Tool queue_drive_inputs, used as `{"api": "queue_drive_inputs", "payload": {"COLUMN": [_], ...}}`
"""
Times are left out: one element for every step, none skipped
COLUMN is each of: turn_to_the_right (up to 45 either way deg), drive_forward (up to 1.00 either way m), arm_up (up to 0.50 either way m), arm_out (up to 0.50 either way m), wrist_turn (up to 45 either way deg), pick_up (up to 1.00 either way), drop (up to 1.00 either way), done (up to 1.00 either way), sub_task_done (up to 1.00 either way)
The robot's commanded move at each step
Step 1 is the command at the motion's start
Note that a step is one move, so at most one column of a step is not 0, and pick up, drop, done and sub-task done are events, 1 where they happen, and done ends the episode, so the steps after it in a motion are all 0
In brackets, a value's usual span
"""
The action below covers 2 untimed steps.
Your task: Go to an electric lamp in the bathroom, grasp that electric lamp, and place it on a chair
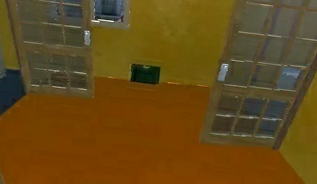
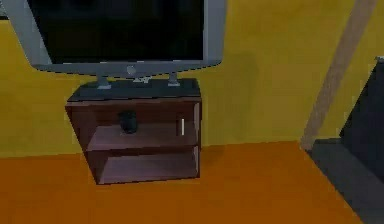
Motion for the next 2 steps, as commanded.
{"api": "queue_drive_inputs", "payload": {"turn_to_the_right": [0.0,0.0], "drive_forward": [1.00,0.95], "arm_up": [0.00,0.00], "arm_out": [0.00,0.00], "wrist_turn": [0.0,0.0], "pick_up": [0.00,0.00], "drop": [0.00,0.00], "done": [0.00,0.00], "sub_task_done": [0.00,0.00]}}
